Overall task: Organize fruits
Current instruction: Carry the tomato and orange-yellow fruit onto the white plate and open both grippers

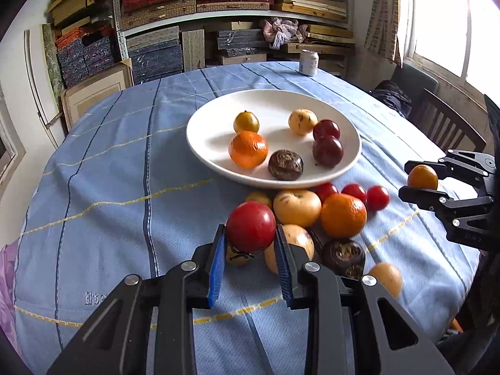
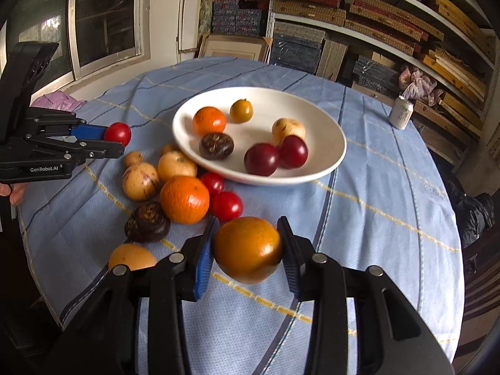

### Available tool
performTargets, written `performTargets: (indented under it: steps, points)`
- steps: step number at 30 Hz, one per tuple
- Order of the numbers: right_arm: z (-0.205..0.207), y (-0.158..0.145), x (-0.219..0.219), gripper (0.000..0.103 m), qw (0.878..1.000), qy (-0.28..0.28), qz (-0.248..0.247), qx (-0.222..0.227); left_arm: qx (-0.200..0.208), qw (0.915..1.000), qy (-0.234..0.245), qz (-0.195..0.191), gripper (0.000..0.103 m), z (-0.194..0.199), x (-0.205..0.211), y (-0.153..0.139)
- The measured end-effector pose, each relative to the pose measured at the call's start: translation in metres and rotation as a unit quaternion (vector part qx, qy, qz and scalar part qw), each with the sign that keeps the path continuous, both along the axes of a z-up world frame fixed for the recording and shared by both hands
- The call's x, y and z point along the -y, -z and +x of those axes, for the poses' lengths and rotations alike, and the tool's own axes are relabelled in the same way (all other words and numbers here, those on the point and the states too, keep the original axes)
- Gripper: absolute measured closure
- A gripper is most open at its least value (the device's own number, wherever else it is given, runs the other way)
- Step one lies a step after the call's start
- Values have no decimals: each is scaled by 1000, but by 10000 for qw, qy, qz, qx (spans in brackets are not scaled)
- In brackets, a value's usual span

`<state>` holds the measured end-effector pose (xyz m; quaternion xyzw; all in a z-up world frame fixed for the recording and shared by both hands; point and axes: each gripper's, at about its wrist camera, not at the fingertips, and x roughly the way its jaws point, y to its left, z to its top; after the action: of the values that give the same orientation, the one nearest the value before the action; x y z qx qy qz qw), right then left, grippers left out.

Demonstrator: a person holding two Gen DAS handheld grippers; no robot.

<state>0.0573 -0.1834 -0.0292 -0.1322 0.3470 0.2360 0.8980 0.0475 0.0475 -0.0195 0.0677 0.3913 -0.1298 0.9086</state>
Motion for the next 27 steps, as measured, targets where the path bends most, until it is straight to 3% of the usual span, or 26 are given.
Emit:
performTargets:
  steps: [7, 17, 27]
  points:
    - [14, -19, 1, 65, 9997, 24, 119, 216, 185, 9998, 24, -55, 73, 14, 6, -15]
    - [67, -39, -8, 65, 9993, -14, 178, 320, -13, 9992, -16, -390, 73, 63, 2, -26]
    - [182, -26, -19, 65, 9993, 46, 283, 233, 164, 9993, -123, 304, 73, 143, 17, -22]
